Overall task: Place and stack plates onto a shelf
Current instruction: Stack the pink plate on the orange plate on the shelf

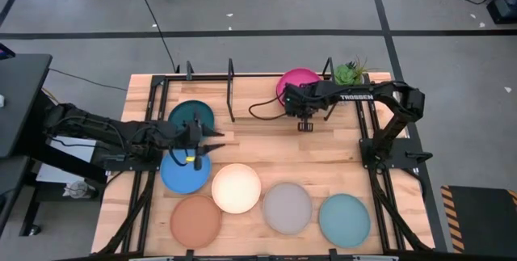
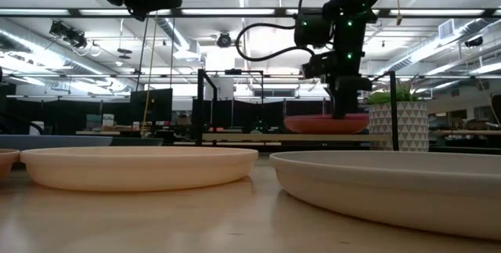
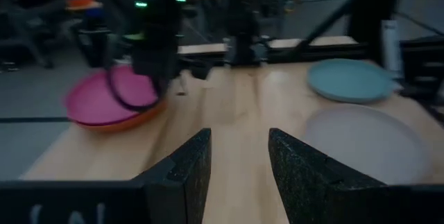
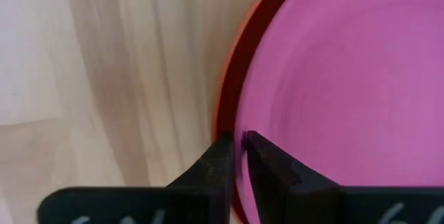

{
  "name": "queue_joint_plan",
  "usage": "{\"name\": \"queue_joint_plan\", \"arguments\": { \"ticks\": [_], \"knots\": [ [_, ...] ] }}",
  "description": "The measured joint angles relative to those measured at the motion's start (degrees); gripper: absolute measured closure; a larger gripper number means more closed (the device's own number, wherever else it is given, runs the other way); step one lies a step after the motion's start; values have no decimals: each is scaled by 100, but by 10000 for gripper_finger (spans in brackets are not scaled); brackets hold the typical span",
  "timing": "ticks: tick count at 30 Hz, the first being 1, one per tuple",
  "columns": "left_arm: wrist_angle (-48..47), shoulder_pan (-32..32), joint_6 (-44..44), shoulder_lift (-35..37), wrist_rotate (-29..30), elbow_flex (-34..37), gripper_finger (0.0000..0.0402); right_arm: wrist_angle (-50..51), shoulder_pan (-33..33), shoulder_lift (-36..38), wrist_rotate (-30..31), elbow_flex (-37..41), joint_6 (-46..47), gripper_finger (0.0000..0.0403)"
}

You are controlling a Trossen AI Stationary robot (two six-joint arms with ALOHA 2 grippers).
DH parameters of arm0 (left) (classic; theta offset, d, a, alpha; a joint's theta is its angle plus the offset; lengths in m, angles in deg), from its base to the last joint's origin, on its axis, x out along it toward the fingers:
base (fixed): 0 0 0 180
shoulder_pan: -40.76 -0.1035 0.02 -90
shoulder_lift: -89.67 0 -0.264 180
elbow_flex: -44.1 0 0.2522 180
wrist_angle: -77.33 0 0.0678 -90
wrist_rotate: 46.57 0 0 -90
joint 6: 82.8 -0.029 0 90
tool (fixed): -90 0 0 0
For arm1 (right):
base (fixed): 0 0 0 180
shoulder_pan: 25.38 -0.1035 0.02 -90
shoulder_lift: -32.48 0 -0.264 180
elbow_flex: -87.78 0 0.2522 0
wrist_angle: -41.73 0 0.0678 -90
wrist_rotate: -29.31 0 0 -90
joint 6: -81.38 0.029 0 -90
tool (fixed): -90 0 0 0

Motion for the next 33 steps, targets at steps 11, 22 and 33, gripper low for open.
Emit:
{"name": "queue_joint_plan", "arguments": {
  "ticks": [11,22,33],
  "knots": [
    [-303,2,202,0,-171,-13,260,-8,-101,46,-11,-9,55,329],
    [-1909,222,186,-566,-874,-1044,260,326,-544,499,272,-374,710,328],
    [-2112,1123,845,-1919,-1023,-1132,260,-101,-1656,1009,304,-9,1221,328]
  ]
}}
